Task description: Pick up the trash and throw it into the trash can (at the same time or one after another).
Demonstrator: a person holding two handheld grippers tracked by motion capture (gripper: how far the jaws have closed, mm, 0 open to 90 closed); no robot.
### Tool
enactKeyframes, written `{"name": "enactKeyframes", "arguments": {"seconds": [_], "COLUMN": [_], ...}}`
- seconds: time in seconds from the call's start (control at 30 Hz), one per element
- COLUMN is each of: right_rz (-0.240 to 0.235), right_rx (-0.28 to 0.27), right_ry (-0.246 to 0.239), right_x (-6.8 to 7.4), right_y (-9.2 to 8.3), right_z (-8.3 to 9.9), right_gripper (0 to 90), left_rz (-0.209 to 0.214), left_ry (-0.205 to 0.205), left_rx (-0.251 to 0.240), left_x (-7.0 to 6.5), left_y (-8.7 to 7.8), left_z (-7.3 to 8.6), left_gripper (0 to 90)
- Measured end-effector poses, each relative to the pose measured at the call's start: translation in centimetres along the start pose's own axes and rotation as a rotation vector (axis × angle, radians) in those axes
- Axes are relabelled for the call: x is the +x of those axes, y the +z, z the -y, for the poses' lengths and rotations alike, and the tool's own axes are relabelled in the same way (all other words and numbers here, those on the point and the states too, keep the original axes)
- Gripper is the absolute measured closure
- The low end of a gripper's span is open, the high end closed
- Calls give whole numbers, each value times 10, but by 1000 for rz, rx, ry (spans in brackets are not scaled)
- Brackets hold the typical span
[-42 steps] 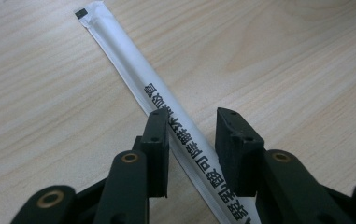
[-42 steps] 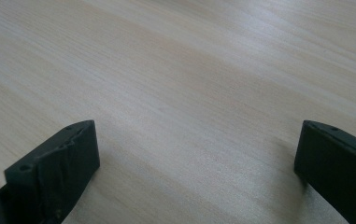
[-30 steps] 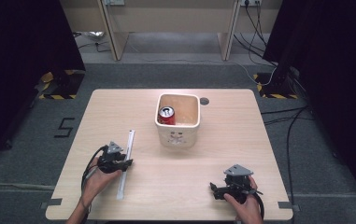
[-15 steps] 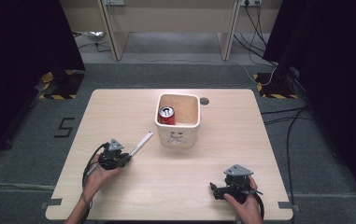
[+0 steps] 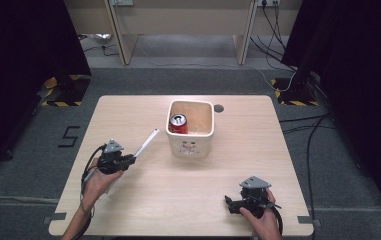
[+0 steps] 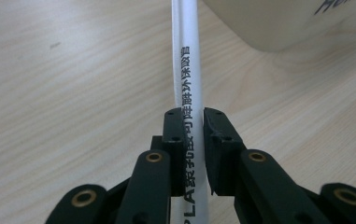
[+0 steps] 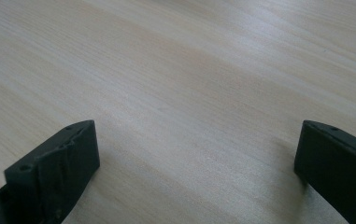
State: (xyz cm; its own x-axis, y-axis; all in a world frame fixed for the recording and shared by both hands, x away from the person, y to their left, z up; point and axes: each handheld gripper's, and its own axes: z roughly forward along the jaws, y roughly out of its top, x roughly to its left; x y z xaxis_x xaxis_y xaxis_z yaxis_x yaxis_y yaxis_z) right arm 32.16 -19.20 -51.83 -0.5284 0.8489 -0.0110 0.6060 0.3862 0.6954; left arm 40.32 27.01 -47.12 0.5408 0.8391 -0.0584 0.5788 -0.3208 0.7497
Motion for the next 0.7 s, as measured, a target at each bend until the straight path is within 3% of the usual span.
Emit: {"name": "enactKeyframes", "arguments": {"seconds": [0.4, 0.5, 0.7], "right_rz": [0, 0, 0], "right_rx": [0, 1, 0], "right_ry": [0, -1, 0], "right_x": [0, 0, 0], "right_y": [0, 0, 0], "right_z": [0, 0, 0], "right_gripper": [3, 3, 3], "left_rz": [18, 25, 59], "left_ry": [23, 41, 56], "left_rx": [-83, -111, -128], "left_x": [7, 5, -1], "left_y": [-30, -41, -45], "left_z": [-38, -55, -70], "left_gripper": [789, 789, 788]}}
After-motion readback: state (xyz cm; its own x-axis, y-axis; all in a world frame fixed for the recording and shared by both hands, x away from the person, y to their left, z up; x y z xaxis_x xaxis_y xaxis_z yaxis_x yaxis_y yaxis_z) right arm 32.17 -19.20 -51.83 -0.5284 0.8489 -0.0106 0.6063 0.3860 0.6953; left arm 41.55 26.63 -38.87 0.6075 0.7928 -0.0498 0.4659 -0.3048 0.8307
